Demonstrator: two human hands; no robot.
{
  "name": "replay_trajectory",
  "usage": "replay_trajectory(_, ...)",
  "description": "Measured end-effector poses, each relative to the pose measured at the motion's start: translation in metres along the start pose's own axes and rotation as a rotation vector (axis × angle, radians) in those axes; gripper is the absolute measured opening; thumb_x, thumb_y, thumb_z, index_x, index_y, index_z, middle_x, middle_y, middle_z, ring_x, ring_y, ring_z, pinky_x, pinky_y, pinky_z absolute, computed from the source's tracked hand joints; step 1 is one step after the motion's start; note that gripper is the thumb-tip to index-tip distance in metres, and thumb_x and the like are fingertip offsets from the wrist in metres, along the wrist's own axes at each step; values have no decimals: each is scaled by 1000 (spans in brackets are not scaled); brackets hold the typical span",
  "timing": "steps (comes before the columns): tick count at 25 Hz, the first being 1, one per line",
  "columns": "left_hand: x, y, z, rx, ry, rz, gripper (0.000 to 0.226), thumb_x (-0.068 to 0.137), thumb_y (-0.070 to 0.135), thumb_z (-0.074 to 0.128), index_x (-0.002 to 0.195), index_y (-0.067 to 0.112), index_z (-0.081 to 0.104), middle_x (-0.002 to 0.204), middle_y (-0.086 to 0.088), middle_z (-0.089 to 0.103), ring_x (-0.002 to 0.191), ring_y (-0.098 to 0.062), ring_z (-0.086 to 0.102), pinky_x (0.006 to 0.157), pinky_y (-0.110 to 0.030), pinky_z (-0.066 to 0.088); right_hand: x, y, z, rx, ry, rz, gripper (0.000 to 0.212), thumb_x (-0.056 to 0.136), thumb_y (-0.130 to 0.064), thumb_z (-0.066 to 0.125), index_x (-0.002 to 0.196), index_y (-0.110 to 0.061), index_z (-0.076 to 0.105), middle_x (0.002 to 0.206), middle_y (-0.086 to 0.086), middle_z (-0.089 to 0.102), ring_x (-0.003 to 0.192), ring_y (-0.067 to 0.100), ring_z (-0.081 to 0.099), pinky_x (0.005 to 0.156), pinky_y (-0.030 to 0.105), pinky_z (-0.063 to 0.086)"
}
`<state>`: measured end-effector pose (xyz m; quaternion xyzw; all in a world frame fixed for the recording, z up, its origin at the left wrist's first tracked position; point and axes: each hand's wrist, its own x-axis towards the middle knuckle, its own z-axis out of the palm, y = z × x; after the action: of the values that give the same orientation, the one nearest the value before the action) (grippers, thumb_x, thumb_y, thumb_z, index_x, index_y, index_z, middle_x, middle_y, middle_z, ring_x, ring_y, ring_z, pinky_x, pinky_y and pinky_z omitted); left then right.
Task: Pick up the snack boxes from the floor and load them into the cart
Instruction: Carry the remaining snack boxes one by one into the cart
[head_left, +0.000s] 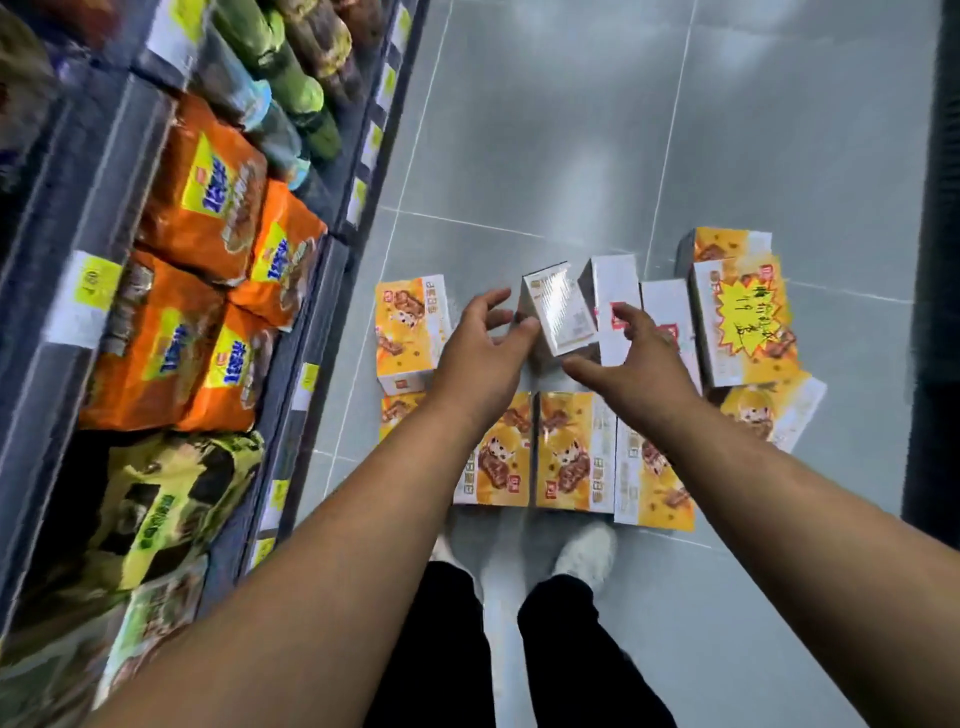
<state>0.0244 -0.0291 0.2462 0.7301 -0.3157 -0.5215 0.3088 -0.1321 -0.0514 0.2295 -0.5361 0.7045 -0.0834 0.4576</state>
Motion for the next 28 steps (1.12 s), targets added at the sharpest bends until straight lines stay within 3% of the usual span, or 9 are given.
replay_trajectory(7,173,-161,46,6,-59,-102,40,95,30,58,133,25,49,102,11,55,101,-13,59,96,-43,51,166,77,110,-248,41,-14,97,71,-47,79,148,-21,26,143,17,35,130,35,40,108,40,35)
replay_trajectory(10,227,-215,65,14,-56,-121,41,94,33,58,133,26,48,103,7,56,106,-22,60,98,-44,50,215,97,145,-475,89,-62,105,70,-57,75,150,-21,18,149,21,26,136,40,28,109,46,28)
replay_trajectory(12,269,-245,79,3,-66,-160,45,93,37,58,135,26,46,107,4,57,112,-26,59,99,-45,49,246,105,162,-669,152,-103,111,68,-62,73,151,-24,11,151,22,20,134,44,24,106,52,29)
replay_trajectory(14,298,-267,89,-6,-72,-218,50,93,43,58,137,27,43,121,-2,58,114,-26,57,99,-45,49,264,110,172,-695,175,-114,112,67,-56,74,151,-29,5,151,23,19,132,46,28,102,54,32)
replay_trajectory(18,353,-297,111,-32,-110,-338,77,83,63,58,144,22,36,138,-18,52,123,-37,54,101,-51,47,294,109,169,-626,190,-162,103,67,-42,71,148,-36,7,142,21,30,125,44,37,94,50,40)
replay_trajectory(20,377,-306,124,-126,-174,-362,92,76,70,59,144,12,35,143,-25,45,102,-31,65,82,-42,57,314,111,157,-496,217,-160,101,65,-43,71,147,-40,12,137,18,37,118,43,46,94,46,44)
replay_trajectory(22,395,-306,130,-215,-183,-344,83,77,70,61,132,8,50,131,-21,58,71,-18,62,62,-27,53,324,117,146,-262,205,-145,104,57,-46,74,144,-43,18,131,9,48,105,35,59,92,45,51)
replay_trajectory(25,400,-296,121,-305,-129,-333,59,80,63,64,113,15,64,101,-8,75,77,-21,72,74,-38,59,322,125,134,106,139,-117,104,59,-35,82,144,-38,23,117,-3,58,89,28,69,78,44,59)
replay_trajectory(28,376,-271,101,-298,-103,-307,51,84,55,64,114,14,62,95,-7,76,75,-22,74,59,-32,58,297,125,120,275,76,-79,99,70,-18,82,146,-36,21,116,-3,58,78,26,73,66,39,61)
